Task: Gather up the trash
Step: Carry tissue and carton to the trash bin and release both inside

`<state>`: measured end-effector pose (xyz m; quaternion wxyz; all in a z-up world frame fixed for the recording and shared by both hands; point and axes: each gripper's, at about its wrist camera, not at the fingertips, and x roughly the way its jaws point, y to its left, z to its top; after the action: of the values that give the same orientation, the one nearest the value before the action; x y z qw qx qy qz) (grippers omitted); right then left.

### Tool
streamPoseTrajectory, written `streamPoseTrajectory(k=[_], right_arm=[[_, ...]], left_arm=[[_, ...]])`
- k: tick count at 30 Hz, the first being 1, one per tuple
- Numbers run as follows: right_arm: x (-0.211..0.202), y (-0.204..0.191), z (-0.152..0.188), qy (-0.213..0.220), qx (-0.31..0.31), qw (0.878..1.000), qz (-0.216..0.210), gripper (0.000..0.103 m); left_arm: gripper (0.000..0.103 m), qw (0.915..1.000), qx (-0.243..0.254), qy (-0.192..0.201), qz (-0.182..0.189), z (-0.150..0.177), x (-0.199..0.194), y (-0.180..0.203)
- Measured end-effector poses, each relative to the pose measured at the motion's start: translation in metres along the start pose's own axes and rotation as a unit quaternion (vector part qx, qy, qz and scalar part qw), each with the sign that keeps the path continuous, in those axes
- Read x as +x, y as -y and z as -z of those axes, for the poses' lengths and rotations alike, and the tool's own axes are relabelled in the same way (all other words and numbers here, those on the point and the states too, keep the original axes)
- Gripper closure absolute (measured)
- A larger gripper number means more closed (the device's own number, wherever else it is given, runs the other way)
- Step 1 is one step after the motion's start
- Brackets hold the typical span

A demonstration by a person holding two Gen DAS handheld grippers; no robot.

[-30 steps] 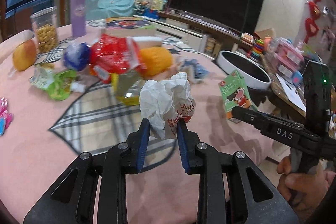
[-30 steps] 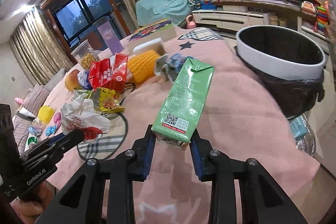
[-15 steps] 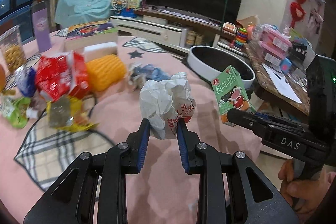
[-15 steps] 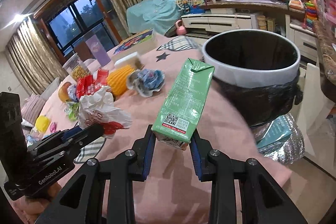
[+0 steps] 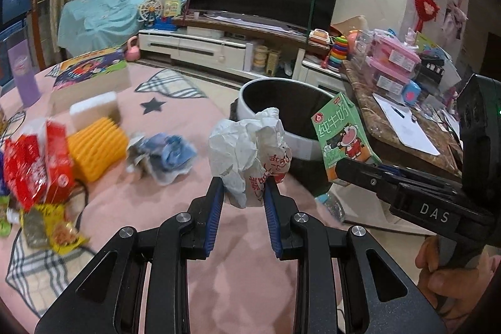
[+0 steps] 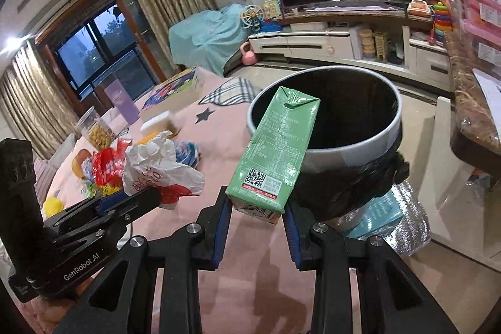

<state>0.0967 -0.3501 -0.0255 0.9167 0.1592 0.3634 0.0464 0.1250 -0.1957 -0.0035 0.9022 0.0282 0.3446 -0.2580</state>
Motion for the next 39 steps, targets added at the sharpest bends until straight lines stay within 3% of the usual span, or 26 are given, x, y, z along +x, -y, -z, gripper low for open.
streamPoseTrajectory(k=[20, 39], right_arm=[[0.013, 0.045, -0.049, 0.003, 0.018, 1.0, 0.018, 0.071], [0.045, 0.078, -0.071, -0.042, 0.025, 0.998, 0.026, 0.071]], left_arm=[[0.078, 0.9994, 0.028, -0.015, 0.013, -0.048, 0.051, 0.028], [0.076, 0.9983, 0.037, -0.044, 0.01, -0.072, 0.093, 0.039]])
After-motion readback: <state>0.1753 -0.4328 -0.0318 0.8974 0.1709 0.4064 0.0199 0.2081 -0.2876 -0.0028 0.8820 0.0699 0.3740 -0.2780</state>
